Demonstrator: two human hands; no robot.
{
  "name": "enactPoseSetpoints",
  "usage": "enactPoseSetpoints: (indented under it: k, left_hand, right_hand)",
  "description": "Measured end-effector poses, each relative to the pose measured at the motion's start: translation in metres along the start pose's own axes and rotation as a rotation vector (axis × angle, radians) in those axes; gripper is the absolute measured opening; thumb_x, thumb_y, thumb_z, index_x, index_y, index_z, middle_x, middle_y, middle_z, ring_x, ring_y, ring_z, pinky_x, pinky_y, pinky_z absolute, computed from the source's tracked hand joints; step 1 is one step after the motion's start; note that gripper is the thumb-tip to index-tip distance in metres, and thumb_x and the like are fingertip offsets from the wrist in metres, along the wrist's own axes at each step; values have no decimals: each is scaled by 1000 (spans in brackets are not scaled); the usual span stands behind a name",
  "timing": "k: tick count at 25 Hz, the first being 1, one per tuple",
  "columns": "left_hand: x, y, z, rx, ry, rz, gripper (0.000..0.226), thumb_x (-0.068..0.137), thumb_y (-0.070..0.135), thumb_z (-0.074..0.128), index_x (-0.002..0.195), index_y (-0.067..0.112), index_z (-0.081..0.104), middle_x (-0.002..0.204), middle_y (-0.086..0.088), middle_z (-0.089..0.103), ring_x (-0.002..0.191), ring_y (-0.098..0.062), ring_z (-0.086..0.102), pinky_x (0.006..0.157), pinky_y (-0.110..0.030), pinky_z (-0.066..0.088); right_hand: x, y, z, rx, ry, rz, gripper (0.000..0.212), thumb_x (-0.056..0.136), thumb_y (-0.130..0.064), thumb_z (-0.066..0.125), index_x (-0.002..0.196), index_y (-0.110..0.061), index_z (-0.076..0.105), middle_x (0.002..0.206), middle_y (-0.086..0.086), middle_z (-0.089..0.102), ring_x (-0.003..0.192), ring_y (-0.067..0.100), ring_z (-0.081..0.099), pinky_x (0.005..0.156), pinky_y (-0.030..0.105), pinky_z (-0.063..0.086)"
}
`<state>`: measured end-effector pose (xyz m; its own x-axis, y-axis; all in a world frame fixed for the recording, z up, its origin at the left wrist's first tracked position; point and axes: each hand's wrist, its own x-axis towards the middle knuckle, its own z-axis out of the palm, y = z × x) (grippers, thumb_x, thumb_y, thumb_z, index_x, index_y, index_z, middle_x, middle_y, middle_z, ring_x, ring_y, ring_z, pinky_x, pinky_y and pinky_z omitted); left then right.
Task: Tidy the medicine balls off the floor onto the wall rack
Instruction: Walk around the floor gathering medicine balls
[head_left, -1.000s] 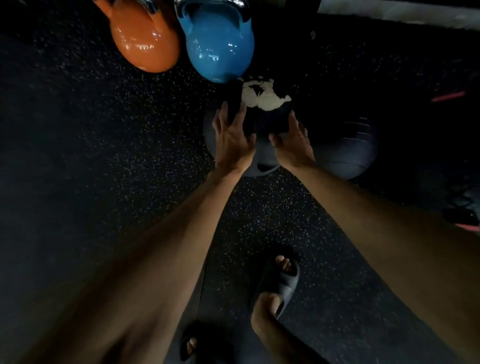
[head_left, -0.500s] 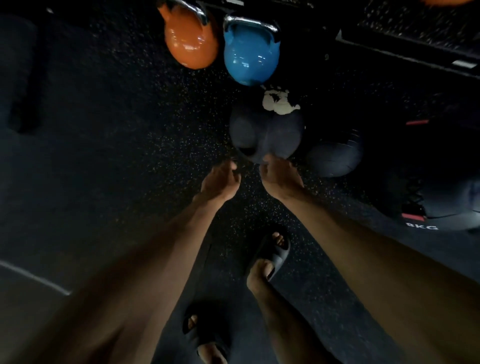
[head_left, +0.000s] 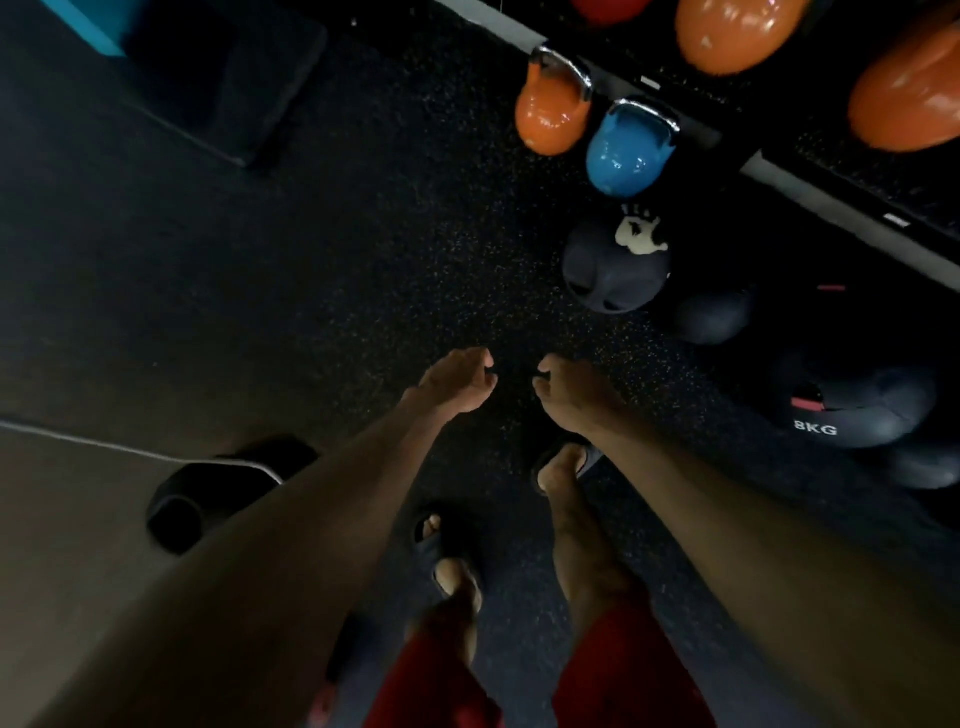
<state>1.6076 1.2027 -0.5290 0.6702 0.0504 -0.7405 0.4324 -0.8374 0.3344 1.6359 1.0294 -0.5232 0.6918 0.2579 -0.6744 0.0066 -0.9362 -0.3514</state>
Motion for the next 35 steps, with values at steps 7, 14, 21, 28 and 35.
enactPoseSetpoints:
  k: [7, 14, 21, 28, 35]
  left_hand:
    - [-167, -93, 9, -20, 29, 66, 37, 102, 32, 51, 135, 15, 54, 120, -12, 65, 100, -26, 67, 90, -40, 55]
    - [-279, -159, 50, -109, 96, 51, 38, 103, 31, 47, 136, 12, 54, 120, -13, 66, 105, -27, 65, 87, -36, 52]
    - [-398, -210, 111, -115, 189, 62, 34, 102, 32, 49, 132, 15, 57, 118, -10, 68, 104, -24, 66, 91, -40, 53]
    - [-500, -290, 174, -62, 198, 43, 32, 101, 32, 52, 127, 15, 61, 122, -11, 67, 112, -27, 63, 94, -39, 52]
    - [-557, -411, 228, -49, 188, 49, 31, 98, 33, 55, 124, 18, 62, 121, -10, 67, 114, -28, 63, 96, -38, 50]
  right_hand:
    - [-152, -94, 42, -100, 42, -61, 36, 103, -34, 44, 131, -15, 54, 123, 18, 63, 112, 36, 60, 91, 40, 50]
    - [-259, -146, 98, -195, 49, -129, 37, 104, -35, 43, 132, -13, 54, 125, 19, 62, 114, 37, 59, 93, 41, 47]
    - [-367, -164, 174, -196, 112, -168, 37, 105, -32, 43, 133, -12, 54, 124, 16, 62, 111, 33, 61, 88, 40, 49]
    - [-453, -185, 282, -186, 144, -107, 35, 105, -33, 43, 131, -15, 55, 121, 11, 64, 107, 27, 64, 86, 41, 54]
    - [-501, -227, 425, -171, 49, -60, 38, 104, -34, 43, 135, -14, 54, 133, 15, 59, 120, 33, 58, 95, 44, 50]
